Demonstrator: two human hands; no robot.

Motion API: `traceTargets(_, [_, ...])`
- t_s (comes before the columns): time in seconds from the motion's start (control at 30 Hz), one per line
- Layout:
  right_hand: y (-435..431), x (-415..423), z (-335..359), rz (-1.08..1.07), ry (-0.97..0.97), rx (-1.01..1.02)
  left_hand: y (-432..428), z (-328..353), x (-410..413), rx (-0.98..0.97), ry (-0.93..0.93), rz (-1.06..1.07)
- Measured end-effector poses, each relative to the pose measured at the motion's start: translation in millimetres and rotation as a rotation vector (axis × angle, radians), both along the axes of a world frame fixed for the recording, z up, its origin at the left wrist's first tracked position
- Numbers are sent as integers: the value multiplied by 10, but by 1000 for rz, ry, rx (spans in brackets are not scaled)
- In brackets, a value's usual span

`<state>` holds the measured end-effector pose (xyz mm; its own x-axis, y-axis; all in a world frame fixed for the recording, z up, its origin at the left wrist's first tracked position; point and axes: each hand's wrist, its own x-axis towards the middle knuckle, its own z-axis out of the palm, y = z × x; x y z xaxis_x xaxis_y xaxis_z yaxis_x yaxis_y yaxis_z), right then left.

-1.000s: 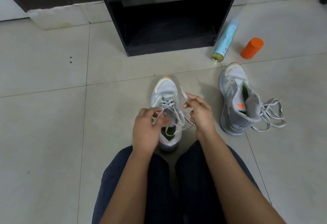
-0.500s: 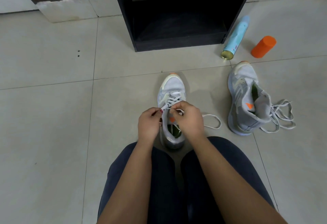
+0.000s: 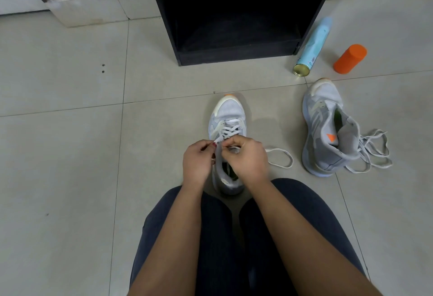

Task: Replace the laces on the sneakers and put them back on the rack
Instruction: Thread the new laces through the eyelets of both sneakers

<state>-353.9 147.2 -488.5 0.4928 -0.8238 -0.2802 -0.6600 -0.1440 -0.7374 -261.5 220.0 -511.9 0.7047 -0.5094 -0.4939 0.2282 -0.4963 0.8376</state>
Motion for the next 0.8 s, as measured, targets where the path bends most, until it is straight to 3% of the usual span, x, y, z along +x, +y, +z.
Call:
traceTargets(0.23, [0, 17, -77, 5, 62, -88, 5, -28, 9, 0, -17, -17])
traceTargets(0.33, [-23, 34, -129, 24, 95, -121, -25, 11, -3, -24, 75, 47])
traceTargets(0.47, [-7, 26, -45, 104, 8, -80, -35, 3, 15, -45, 114, 77])
traceTargets(0.57, [-44, -121, 85, 26, -16, -137, -61, 14, 38, -73, 137, 181])
traceTargets(0.63, [-105, -310, 129, -25, 69, -123, -59, 63, 53, -107, 173, 268])
traceTargets(0.73, [-110, -482, 121, 88, 309, 117, -48, 114, 69, -159, 258, 328])
traceTargets(0.8, [-100, -465, 45, 99, 389, 147, -53, 132, 112, -169, 292, 358])
